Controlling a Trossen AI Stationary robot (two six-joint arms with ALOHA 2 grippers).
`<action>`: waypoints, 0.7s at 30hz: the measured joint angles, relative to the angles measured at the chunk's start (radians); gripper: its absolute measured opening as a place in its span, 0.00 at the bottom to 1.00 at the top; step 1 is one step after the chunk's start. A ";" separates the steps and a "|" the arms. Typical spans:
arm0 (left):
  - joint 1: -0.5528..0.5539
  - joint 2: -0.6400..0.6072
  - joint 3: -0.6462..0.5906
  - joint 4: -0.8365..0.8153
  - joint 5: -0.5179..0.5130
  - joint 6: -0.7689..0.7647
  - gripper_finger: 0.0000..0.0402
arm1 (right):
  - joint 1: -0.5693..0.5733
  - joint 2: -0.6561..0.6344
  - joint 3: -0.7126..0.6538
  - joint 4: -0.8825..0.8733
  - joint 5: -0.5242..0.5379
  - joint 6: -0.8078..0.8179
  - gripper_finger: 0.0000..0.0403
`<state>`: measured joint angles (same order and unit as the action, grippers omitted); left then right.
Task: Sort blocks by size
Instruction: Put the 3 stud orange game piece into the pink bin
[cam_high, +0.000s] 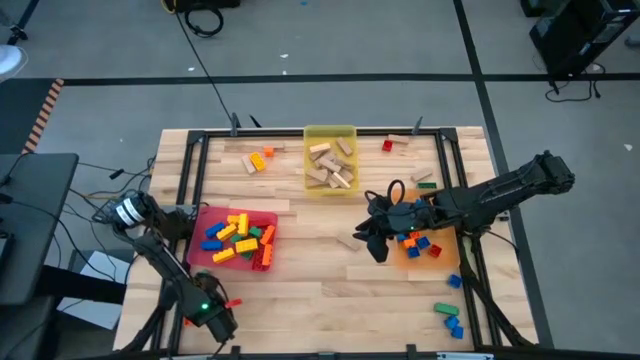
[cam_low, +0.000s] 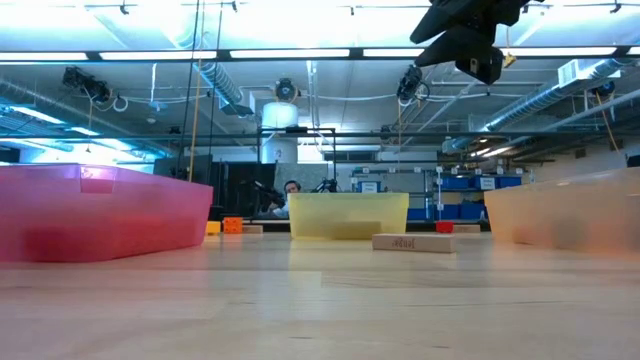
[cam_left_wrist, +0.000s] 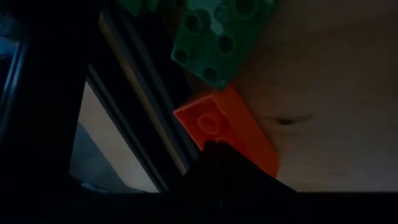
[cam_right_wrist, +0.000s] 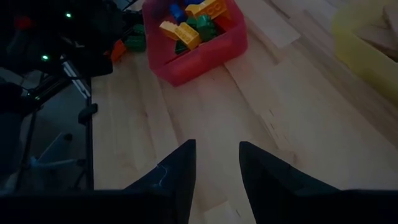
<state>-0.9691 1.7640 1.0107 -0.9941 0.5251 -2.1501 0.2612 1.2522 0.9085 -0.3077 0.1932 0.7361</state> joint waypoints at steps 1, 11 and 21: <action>0.000 0.008 0.000 -0.001 0.013 0.004 0.01 | 0.003 0.000 0.000 0.000 0.000 0.000 0.34; -0.001 0.035 0.001 -0.005 0.018 0.040 0.00 | 0.011 0.000 0.000 0.000 0.000 0.001 0.34; -0.001 0.035 0.002 0.003 -0.016 0.038 0.00 | 0.012 0.000 0.000 0.000 0.000 -0.002 0.34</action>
<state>-0.9703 1.7985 1.0126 -0.9916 0.5095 -2.1120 0.2729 1.2522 0.9085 -0.3080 0.1928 0.7340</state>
